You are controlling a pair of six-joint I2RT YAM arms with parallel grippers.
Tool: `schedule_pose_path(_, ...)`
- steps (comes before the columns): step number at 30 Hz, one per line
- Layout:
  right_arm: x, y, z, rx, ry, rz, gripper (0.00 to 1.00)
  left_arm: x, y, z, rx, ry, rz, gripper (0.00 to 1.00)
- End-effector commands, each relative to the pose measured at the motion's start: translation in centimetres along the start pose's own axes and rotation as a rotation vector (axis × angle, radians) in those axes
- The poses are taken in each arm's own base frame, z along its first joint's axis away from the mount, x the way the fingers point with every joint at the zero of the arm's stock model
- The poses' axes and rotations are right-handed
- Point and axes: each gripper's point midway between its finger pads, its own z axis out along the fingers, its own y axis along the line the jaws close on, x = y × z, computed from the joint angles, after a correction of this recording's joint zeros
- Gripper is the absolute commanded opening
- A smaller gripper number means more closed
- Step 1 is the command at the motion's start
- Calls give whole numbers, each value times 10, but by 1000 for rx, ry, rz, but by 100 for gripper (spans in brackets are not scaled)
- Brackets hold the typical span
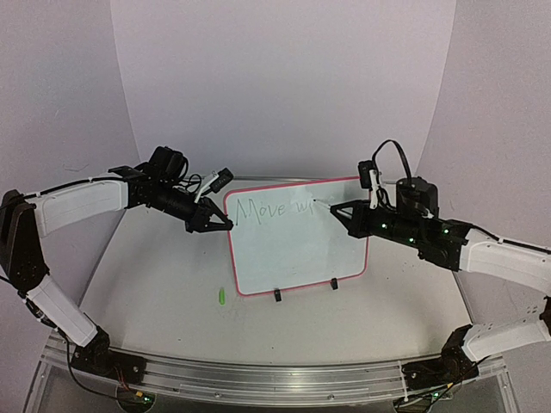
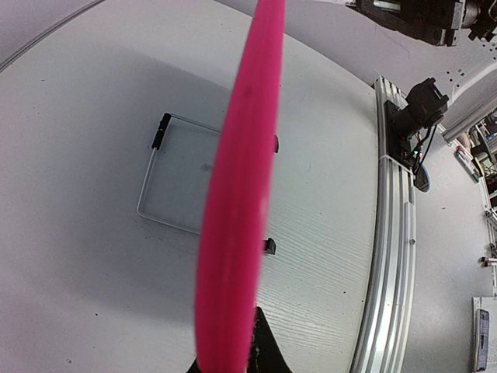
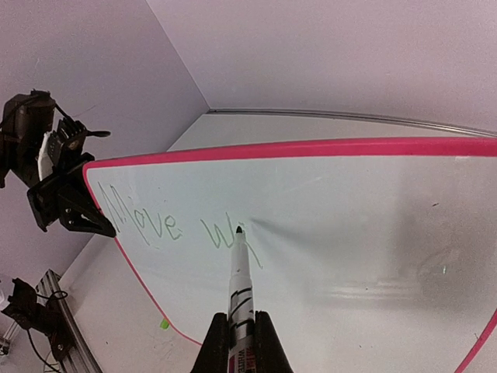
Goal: Write a sentence on the whiteboard
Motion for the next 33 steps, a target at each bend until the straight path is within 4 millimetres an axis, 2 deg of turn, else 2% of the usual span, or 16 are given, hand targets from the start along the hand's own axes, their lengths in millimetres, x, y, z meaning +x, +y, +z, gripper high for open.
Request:
schedule_pose_path(1,-4,-4,4,14,-18,4,0,11,16,3,-66,43,16,0)
schedule_pose_path(14,-5,-10,11,49,-17,3,0,11,16,2,-67,44,18,0)
schedule_pose_path(26,-8,-19,-1,104,-47,8,0,11,17,3,-67,45,18,0)
schedule_pose_path(33,-8,-7,-6,40,-38,3,0,11,17,3,-67,45,17,0)
